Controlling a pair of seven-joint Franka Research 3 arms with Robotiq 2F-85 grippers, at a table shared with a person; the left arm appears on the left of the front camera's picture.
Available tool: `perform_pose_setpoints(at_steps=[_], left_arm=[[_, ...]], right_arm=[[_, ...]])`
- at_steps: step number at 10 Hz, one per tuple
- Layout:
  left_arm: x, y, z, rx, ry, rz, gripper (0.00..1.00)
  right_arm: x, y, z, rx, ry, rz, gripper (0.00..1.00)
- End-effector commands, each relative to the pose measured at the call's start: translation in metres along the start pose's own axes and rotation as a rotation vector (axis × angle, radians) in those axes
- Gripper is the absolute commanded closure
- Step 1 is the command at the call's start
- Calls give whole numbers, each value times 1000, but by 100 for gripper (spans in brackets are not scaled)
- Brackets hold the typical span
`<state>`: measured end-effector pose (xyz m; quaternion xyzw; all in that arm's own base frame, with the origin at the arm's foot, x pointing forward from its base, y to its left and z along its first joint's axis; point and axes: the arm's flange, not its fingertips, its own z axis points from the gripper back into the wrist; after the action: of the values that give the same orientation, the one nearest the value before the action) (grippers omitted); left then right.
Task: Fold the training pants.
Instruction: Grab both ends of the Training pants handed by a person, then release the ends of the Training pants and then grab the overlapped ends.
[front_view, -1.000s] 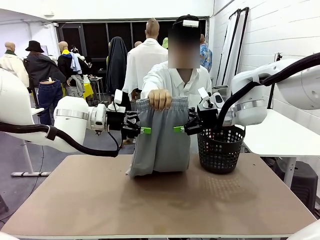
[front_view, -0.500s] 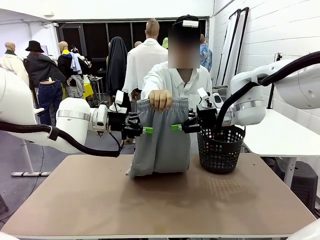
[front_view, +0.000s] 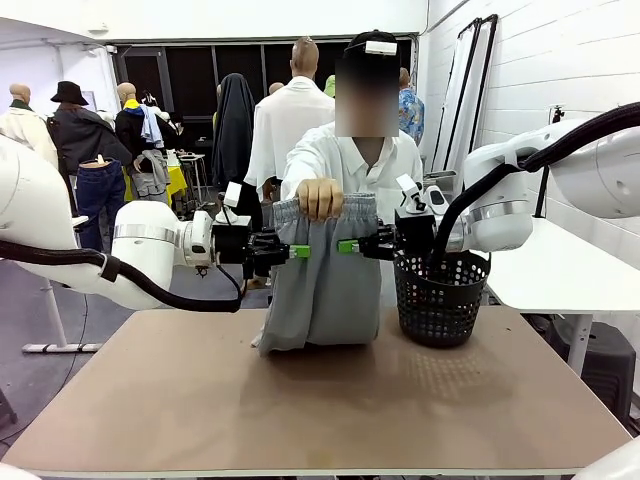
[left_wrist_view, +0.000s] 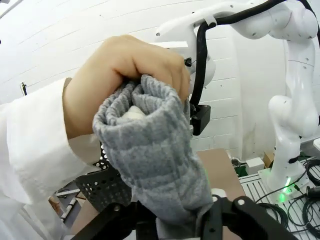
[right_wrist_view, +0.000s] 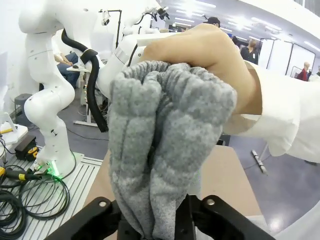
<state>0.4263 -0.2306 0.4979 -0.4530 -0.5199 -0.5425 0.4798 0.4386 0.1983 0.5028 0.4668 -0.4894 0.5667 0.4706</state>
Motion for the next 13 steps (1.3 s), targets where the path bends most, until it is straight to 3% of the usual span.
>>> perform_pose_setpoints(at_steps=[1, 6, 7, 8, 13], left_arm=[[1, 2, 1, -2, 0, 26, 100], [1, 8, 6, 30, 37, 0, 100], [1, 13, 4, -18, 74, -50, 100], [-2, 3, 5, 14, 14, 4, 100], [-2, 3, 5, 14, 14, 4, 100]], right_arm=[[4, -8, -2, 4, -62, -31, 100], [3, -11, -2, -2, -48, -41, 100], [3, -12, -3, -14, -34, -48, 100], [1, -13, -4, -1, -33, -54, 100], [-4, -1, 2, 9, -12, -25, 100]])
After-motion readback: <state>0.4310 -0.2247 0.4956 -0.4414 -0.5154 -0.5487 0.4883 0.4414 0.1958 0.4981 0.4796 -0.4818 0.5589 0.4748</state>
